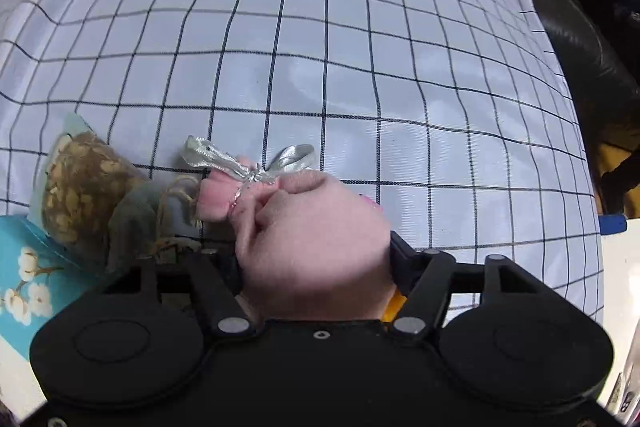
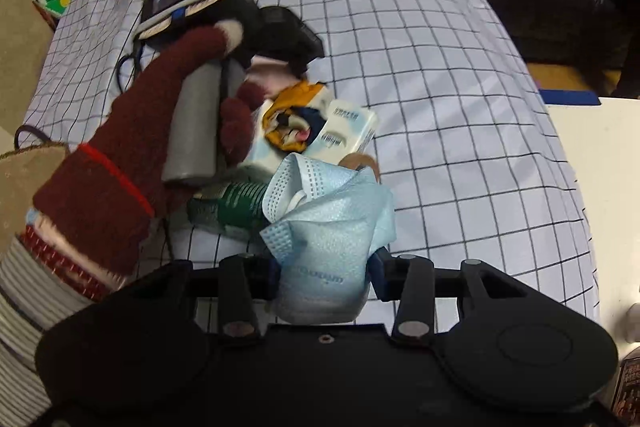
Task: Organize soft objects
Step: 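Carry the mask and pink pouch into the basket and open both tools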
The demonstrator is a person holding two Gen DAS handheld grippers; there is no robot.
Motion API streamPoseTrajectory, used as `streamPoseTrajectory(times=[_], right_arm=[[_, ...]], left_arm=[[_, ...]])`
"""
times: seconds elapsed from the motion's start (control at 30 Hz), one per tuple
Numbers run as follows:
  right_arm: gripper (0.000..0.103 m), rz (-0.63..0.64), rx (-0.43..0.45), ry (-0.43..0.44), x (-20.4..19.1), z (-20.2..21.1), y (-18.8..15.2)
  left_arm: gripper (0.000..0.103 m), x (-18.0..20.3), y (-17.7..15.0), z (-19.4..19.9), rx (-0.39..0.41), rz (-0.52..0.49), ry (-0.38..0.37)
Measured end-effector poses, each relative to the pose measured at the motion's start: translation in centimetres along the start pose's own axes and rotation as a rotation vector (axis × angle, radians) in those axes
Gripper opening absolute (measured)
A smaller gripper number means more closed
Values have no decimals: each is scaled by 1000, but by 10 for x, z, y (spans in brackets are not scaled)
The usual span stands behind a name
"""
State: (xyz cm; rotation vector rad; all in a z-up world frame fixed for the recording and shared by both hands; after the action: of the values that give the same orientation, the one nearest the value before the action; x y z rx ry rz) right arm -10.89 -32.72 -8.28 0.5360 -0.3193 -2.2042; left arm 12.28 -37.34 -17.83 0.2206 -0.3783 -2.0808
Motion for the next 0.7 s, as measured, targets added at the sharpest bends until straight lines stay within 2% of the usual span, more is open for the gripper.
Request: streamPoseTrajectory(times=[0.1, 0.33, 0.57, 0.7], right_arm=[[42, -14, 8, -7, 4, 1, 2], [42, -60, -3, -27, 17, -7, 5], [42, -90, -51, -24, 18, -17, -2], [42, -72, -59, -22, 11, -18, -6]], left_arm=[[61, -8, -3, 16, 26, 1, 11], [61, -39, -18, 87, 66, 47, -60], [61, -101, -56, 168, 139, 109, -16], [61, -143, -82, 205, 216, 166, 2]])
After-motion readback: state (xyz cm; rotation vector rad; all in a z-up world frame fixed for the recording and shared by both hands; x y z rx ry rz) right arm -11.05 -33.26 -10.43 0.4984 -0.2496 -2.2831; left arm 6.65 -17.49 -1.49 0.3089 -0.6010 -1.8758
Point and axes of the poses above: each gripper's, at about its wrist camera, not at the fingertips, and z roughly against the way its jaws point, x to its right, y to its top, the point moved 7 cm from there along -z, roughly the way its jaws point, and after that the axes turned 10 degrees about y, right-handed, at the moved point
